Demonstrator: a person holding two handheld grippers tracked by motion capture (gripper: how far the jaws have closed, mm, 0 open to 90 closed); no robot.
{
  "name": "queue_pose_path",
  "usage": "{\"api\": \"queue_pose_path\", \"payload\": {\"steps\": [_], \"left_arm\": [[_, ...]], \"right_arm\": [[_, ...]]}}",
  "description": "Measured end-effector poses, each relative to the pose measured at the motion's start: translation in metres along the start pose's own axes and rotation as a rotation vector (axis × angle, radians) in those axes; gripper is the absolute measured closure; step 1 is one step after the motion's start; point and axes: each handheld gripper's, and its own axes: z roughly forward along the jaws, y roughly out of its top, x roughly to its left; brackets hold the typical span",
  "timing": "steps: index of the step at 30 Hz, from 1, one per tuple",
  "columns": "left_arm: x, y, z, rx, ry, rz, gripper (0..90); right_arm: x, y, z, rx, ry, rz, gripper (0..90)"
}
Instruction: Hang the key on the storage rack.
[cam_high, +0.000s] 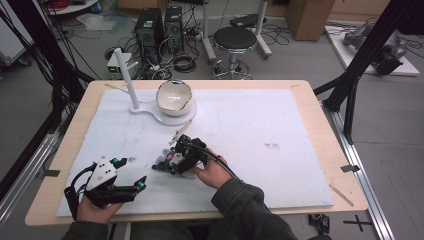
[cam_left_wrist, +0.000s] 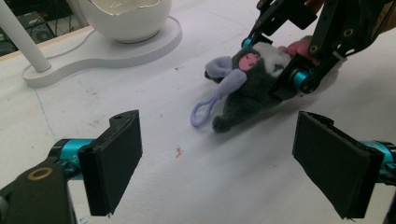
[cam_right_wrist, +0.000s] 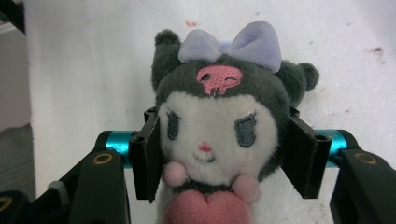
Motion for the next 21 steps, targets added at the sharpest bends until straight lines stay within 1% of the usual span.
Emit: {"api": "queue_pose_path", "payload": {"steps": [3, 7, 11, 12, 13, 15, 18, 21], "left_arm": [[0.000, 0.000, 0.000, 0.001, -0.002, 0.001, 16.3], [0.000, 0.000, 0.001, -0.002, -0.003, 0.001, 16.3], [0.000, 0.000, 0.001, -0.002, -0.003, 0.000, 16.3], [0.000, 0.000, 0.001, -0.002, -0.003, 0.000, 16.3], [0.000, 0.000, 0.001, -0.002, -0.003, 0.003, 16.3], [0.000, 0.000, 0.001, -0.002, -0.004, 0.003, 16.3], [0.000, 0.000, 0.001, -0.002, -0.003, 0.002, 16.3], [0.000, 0.000, 0.001, -0.002, -0.003, 0.003, 16.3]], "right_arm": [[-0.003, 0.000, -0.005, -0.031, 0.009, -0.004, 39.4], [-0.007, 0.001, -0.014, -0.069, 0.027, 0.020, 39.8], [-0.011, 0.002, -0.020, -0.103, 0.044, 0.033, 39.8], [-0.012, 0.003, -0.022, -0.108, 0.046, 0.043, 39.8], [-0.013, 0.003, -0.023, -0.112, 0.050, 0.039, 39.8], [-0.013, 0.004, -0.024, -0.120, 0.052, 0.046, 39.8], [-0.015, 0.008, -0.026, -0.121, 0.056, 0.041, 39.9], [-0.016, 0.012, -0.028, -0.126, 0.063, 0.045, 39.9]]}}
